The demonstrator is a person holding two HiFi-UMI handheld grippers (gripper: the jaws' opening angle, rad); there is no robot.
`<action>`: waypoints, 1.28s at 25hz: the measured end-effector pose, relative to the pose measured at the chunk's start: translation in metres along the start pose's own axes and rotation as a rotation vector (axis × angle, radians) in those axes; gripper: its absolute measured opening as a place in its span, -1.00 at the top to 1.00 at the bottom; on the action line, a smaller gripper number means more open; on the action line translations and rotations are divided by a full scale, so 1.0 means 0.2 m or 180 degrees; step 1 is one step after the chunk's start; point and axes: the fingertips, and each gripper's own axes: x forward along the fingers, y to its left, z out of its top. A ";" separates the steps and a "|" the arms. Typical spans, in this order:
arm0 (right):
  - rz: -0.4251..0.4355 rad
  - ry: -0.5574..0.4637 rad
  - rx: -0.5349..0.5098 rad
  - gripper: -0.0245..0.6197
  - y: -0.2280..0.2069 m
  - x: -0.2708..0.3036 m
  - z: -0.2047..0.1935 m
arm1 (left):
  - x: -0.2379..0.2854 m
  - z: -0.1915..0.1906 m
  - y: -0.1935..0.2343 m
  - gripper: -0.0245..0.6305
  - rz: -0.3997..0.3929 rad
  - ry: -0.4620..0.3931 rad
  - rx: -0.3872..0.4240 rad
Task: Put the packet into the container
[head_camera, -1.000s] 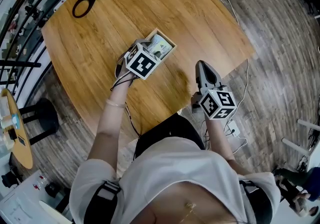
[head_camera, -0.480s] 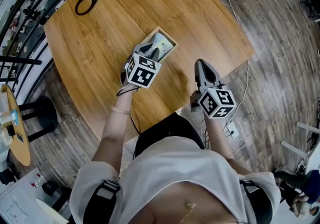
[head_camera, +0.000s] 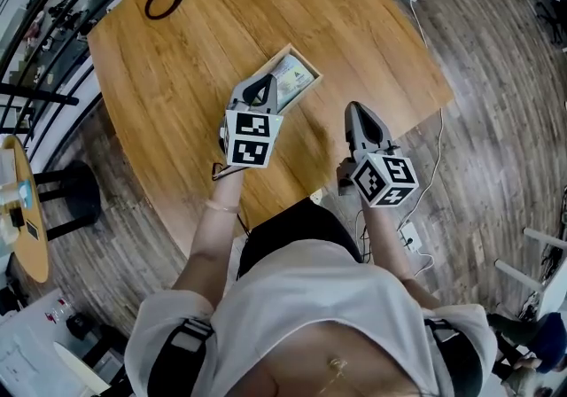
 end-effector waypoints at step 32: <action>0.0583 -0.0239 -0.0667 0.89 0.45 -0.03 0.10 | -0.47 0.21 -0.30 0.90 -0.0194 -0.0826 -0.0567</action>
